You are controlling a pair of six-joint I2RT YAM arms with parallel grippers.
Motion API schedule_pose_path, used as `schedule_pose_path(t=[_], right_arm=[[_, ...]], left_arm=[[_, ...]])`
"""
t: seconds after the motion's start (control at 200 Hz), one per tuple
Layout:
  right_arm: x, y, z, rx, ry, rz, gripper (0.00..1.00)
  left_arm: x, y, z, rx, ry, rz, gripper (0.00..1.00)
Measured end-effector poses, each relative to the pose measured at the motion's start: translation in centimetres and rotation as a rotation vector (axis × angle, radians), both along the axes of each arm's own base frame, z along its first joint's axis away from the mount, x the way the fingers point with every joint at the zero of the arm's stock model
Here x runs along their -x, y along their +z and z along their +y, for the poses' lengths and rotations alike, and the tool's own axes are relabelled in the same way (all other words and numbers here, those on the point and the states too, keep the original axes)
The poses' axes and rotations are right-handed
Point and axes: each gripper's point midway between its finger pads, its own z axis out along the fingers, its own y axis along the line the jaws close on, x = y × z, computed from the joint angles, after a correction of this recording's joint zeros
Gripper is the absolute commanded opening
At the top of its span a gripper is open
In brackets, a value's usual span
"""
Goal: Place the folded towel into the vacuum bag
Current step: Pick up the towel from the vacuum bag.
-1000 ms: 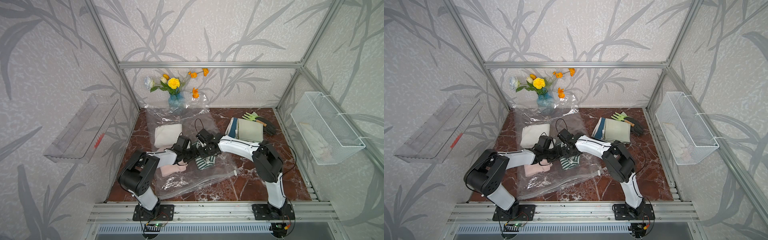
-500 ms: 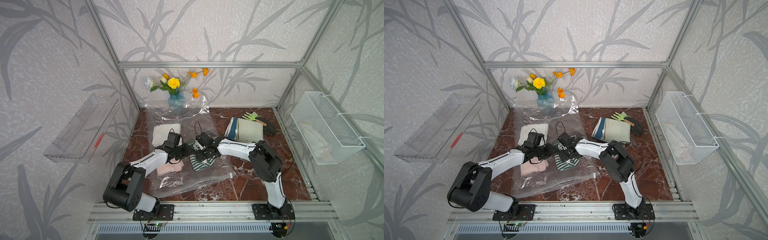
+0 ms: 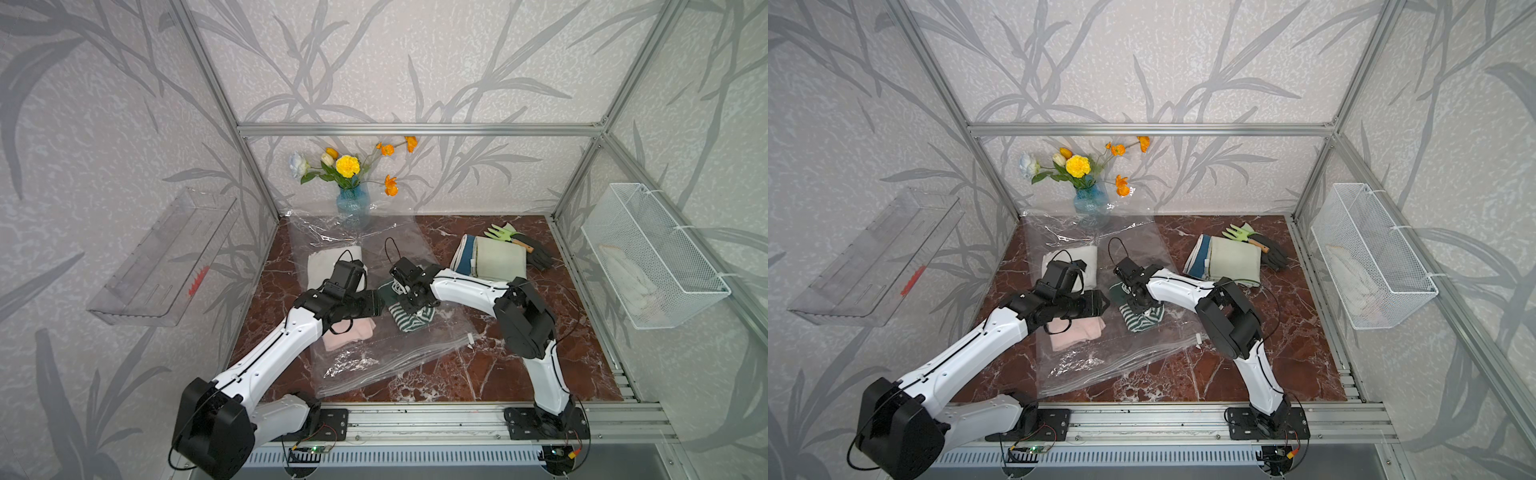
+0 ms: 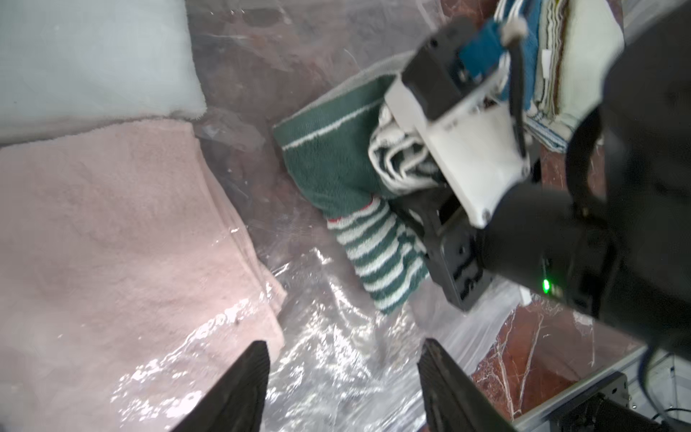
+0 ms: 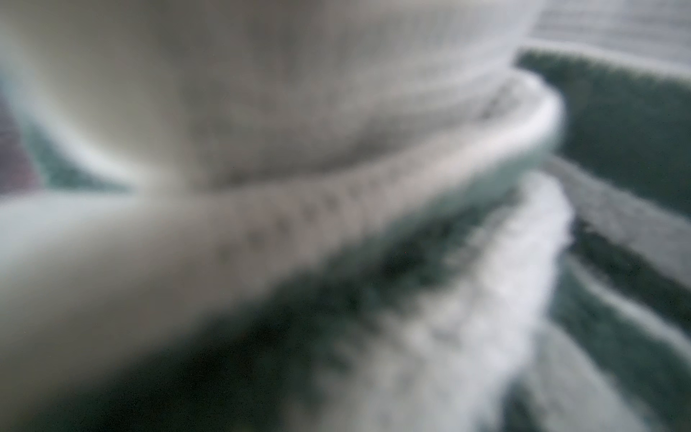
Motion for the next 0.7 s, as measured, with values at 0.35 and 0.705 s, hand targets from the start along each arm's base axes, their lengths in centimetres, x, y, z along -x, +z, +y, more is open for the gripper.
schedule_pose_path(t=[0.35, 0.705], right_arm=[[-3.3, 2.1, -4.3, -0.022, -0.031, 0.016, 0.00], [3.0, 13.1, -14.6, -0.426, -0.298, 0.003, 0.00]], left_arm=[[6.1, -4.4, -7.7, -0.204, -0.395, 0.061, 0.82], [3.8, -8.8, -12.0, -0.457, -0.540, -0.007, 0.77]])
